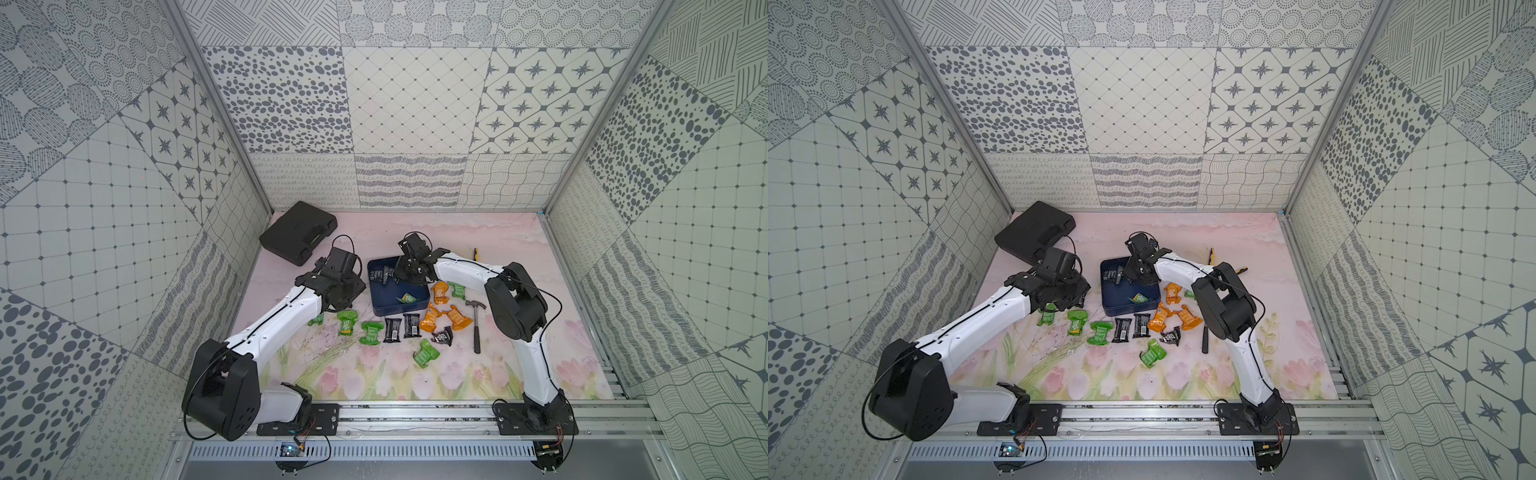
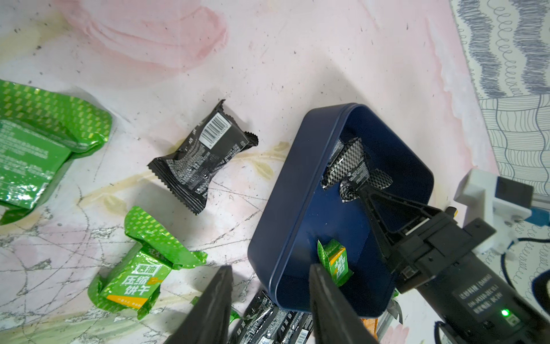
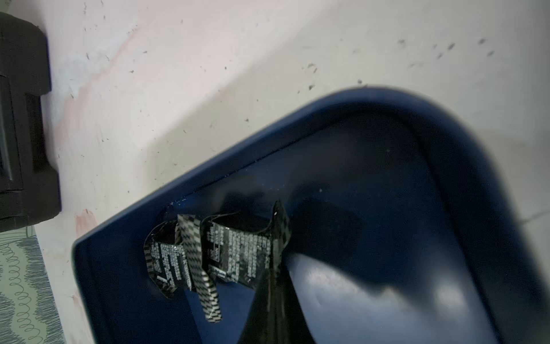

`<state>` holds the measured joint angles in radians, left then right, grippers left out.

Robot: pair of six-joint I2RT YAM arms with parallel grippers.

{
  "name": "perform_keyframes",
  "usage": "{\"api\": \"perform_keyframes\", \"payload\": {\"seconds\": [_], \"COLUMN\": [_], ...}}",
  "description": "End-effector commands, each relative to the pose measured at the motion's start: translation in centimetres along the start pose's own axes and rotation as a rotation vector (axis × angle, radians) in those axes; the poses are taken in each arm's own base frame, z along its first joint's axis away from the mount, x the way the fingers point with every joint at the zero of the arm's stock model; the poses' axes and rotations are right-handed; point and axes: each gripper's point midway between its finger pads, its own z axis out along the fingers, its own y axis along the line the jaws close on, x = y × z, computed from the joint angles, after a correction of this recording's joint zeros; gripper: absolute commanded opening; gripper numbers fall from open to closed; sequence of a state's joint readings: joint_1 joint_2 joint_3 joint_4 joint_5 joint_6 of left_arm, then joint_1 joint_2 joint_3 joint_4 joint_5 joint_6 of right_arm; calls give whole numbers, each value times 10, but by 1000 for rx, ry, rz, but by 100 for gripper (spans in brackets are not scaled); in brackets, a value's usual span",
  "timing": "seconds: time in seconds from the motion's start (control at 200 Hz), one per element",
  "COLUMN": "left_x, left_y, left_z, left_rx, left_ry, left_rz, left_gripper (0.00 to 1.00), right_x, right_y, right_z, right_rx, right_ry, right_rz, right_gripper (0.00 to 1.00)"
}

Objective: Take the cookies out of the storage box
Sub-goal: Pick up the cookie from the storage box.

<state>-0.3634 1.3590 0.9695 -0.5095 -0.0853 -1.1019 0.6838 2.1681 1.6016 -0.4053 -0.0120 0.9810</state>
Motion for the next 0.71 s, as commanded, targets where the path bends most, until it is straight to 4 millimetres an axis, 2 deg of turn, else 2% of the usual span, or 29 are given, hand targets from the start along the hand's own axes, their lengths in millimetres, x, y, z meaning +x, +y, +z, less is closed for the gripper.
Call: {"api": "perform_keyframes", "payload": {"seconds": [0.0, 0.18, 0.475, 0.585, 0.7], "left_x": [-2, -5, -16, -17, -16], "left_y": [5, 3, 0, 2, 5], "left_z": [-2, -4, -21, -25, -27], "left_rx": [-11, 10, 61, 64, 70], "left_ry": [-1, -15, -87, -100, -101], "left_rz": [9, 20, 75, 85, 84], "left_gripper": [46, 46, 46, 46, 46], "right_x": [-8, -6, 2, 4, 7], "right_y": [1, -4, -17, -24, -27], "right_z": [-22, -55, -100, -108, -108], "right_rx": [-14, -27, -29, -1, 9], "right_ry": [-46, -70, -94, -106, -104], "right_rz": [-3, -8, -37, -61, -69], "right_gripper": [0, 0, 0, 0, 0]}}
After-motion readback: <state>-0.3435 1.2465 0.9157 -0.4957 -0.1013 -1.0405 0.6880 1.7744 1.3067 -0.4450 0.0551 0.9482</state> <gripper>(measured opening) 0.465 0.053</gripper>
